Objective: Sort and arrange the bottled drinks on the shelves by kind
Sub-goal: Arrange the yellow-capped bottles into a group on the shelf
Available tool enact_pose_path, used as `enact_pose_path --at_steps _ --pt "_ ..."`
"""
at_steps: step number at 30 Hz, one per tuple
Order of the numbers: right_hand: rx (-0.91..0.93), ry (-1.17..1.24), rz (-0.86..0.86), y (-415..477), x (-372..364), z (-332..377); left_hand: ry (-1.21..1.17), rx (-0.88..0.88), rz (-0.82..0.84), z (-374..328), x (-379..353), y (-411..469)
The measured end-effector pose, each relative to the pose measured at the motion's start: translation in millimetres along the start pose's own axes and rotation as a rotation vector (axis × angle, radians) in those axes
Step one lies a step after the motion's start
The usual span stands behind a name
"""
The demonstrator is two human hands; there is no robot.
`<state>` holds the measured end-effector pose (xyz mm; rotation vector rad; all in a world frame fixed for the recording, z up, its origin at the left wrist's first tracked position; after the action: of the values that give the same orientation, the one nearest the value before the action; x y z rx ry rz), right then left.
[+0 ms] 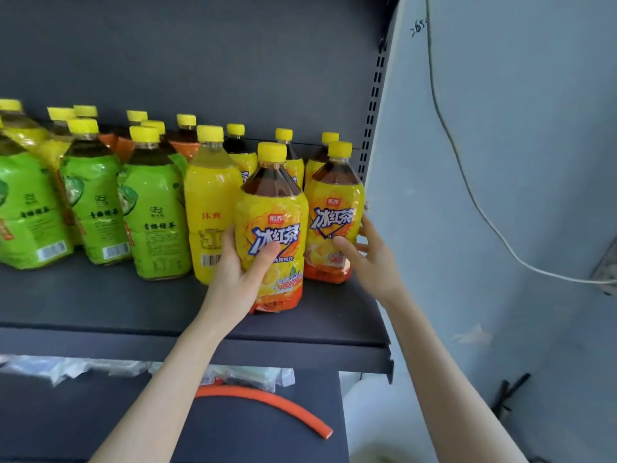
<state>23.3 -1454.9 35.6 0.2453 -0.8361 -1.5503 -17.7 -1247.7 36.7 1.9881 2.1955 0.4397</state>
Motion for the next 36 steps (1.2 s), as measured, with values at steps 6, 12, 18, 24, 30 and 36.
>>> enact_pose_path --at_steps 6,12,18,24,30,36 --pt "-0.048 -0.004 0.041 29 -5 -26 0.021 0.012 -0.02 9 -4 8" --pt "-0.072 -0.004 0.028 47 -13 -45 0.011 0.017 -0.039 17 -3 12" --pt "-0.088 0.005 0.051 52 -18 -49 0.008 0.001 -0.036 14 -5 11" --pt "-0.098 -0.035 0.067 53 -19 -51 0.009 0.012 -0.023 16 -4 11" --pt "-0.153 -0.063 0.125 48 -23 -55 -0.005 0.025 0.003 13 -5 9" --pt "-0.086 0.116 -0.093 1 3 5 -0.032 0.045 0.079 11 -11 6"
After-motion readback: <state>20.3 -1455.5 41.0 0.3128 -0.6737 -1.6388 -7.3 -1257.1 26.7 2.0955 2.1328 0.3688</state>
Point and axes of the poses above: each hand's wrist, its own y-axis towards the middle knuckle, its own x-axis out of the back of the hand, z = x × y, the point moved 7 cm from there along y, towards the middle knuckle, and after that the axes turned 13 degrees about x, right-handed, at the moved point
